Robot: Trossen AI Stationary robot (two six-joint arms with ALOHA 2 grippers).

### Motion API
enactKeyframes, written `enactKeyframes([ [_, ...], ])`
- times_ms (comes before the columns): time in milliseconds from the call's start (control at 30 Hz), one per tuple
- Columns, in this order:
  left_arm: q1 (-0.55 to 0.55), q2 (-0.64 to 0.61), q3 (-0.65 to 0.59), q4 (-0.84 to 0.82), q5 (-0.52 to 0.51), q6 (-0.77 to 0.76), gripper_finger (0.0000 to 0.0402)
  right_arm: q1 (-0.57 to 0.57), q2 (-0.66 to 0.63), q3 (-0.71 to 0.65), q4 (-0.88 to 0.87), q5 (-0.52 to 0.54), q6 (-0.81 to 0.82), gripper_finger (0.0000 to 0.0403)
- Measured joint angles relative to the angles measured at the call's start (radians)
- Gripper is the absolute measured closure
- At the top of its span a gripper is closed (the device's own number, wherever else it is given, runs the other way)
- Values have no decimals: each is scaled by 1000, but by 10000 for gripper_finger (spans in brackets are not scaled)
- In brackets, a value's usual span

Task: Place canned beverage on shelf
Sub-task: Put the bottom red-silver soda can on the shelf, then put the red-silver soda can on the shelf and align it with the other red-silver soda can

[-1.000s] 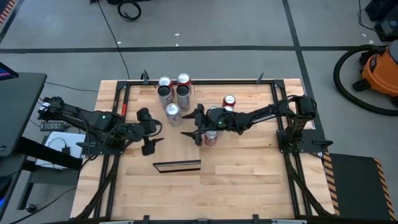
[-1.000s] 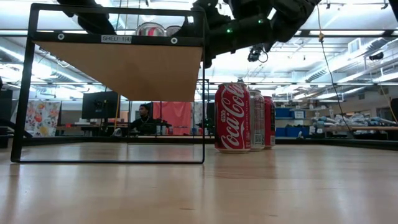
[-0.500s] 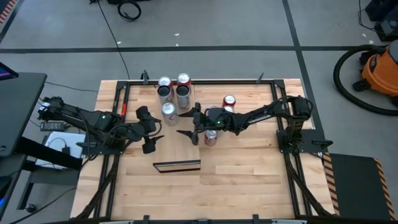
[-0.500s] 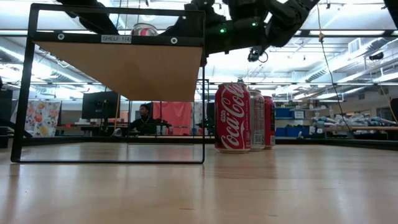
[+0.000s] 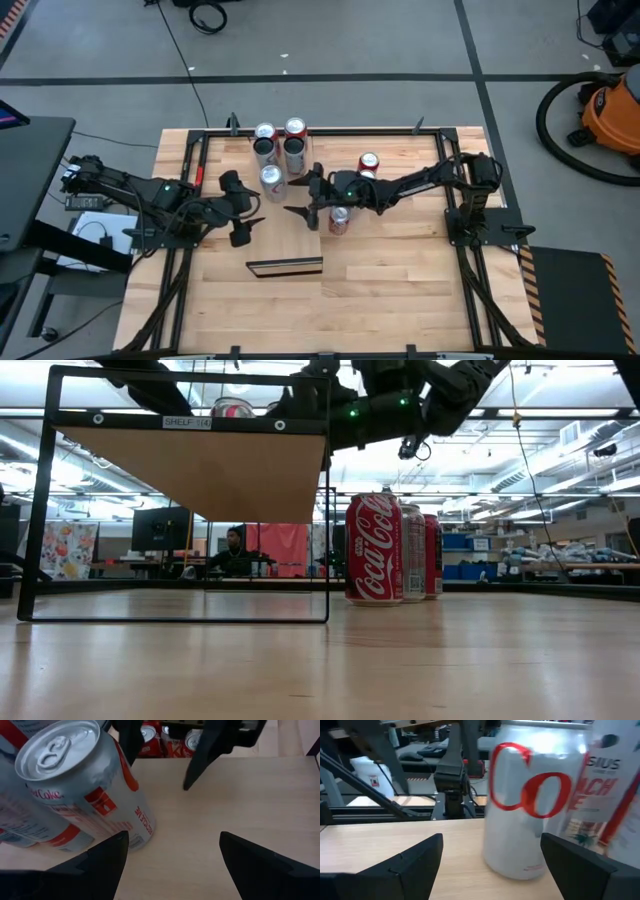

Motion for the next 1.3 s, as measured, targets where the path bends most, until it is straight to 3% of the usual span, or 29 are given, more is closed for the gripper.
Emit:
enactKeyframes([
  [200, 0, 0, 0, 27, 1, 0, 79, -16, 0, 0, 26, -86, 28, 57],
  [533, -1, 25, 0, 104, 122, 20, 79, -10, -3, -1, -13, -93, 27, 57],
  [733, -1, 109, 0, 208, 125, 21, 79, 33, -55, -1, -147, 13, 0, 57],
  [867, -2, 164, 0, 287, 109, -18, 79, 71, -114, -2, -272, 144, -36, 57],
  [1033, -2, 206, 0, 330, -7, -78, 79, 104, -197, -2, -439, 274, -61, 57],
  [1300, -1, 246, 0, 353, -141, -121, 79, 138, -280, -2, -631, 340, -28, 57],
])
